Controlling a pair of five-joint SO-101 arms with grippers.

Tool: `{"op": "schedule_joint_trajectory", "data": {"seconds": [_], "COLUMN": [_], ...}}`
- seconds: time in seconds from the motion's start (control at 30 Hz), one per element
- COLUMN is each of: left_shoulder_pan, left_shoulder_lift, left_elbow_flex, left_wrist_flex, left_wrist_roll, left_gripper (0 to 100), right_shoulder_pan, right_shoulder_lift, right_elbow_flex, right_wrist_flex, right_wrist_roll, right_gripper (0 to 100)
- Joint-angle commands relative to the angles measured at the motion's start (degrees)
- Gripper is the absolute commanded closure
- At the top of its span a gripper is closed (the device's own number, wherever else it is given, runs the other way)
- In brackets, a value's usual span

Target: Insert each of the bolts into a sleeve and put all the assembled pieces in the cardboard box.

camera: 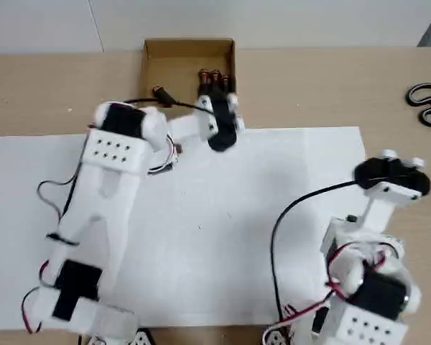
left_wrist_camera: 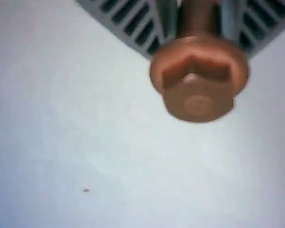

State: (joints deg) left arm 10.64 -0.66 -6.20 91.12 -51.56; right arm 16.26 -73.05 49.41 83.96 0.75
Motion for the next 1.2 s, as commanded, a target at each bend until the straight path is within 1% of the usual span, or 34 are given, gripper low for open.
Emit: {"op": "schedule_joint_trajectory", "data": {"seconds": [0.0,0.07,0.13,0.3,0.4,0.53,0.73,0.8,0.9,0.97,1.03,1.1,1.17], "left_shoulder_pan": [0.18,0.00,-0.09,0.18,-0.35,-0.26,0.09,0.09,0.18,0.18,0.18,0.35,2.11], "left_shoulder_lift": [-7.74,-11.43,-15.82,-26.37,-31.21,-37.45,-50.02,-55.38,-63.82,-69.10,-74.11,-78.77,-82.99], "left_elbow_flex": [-3.03,-3.03,-3.03,-2.68,-2.59,1.71,16.66,22.99,33.01,39.43,45.14,50.51,55.25], "left_wrist_flex": [0.35,0.35,0.88,2.73,-1.14,-7.65,-16.44,-19.16,-23.82,-27.60,-30.86,-33.49,-34.99], "left_wrist_roll": [13.27,21.54,26.90,30.33,32.09,37.45,49.14,55.91,68.75,74.90,78.42,80.26,81.41], "left_gripper": [99,99,99,99,99,99,99,99,99,99,99,99,99], "right_shoulder_pan": [-3.38,-5.05,-7.25,-15.43,-20.53,-26.68,-35.38,-37.49,-39.69,-40.84,-42.24,-44.00,-46.29], "right_shoulder_lift": [-3.65,-5.23,-6.37,-8.92,-10.42,-11.74,-15.69,-17.54,-20.97,-23.78,-26.68,-29.14,-30.90], "right_elbow_flex": [-1.23,-1.23,-1.23,-1.23,-1.23,-1.05,-0.88,0.18,4.57,8.09,11.34,14.15,16.88], "right_wrist_flex": [-0.31,-0.31,-0.22,-0.22,-0.22,-0.75,-2.33,-4.70,-7.43,-8.66,-10.33,-11.74,-12.44], "right_wrist_roll": [3.08,3.34,3.34,3.25,3.08,2.90,2.90,2.90,2.90,2.90,2.99,2.99,2.99], "right_gripper": [99.6,99.6,99.6,99.6,99.6,99.6,99.6,99.6,99.6,99.6,99.6,99.6,99.6]}}
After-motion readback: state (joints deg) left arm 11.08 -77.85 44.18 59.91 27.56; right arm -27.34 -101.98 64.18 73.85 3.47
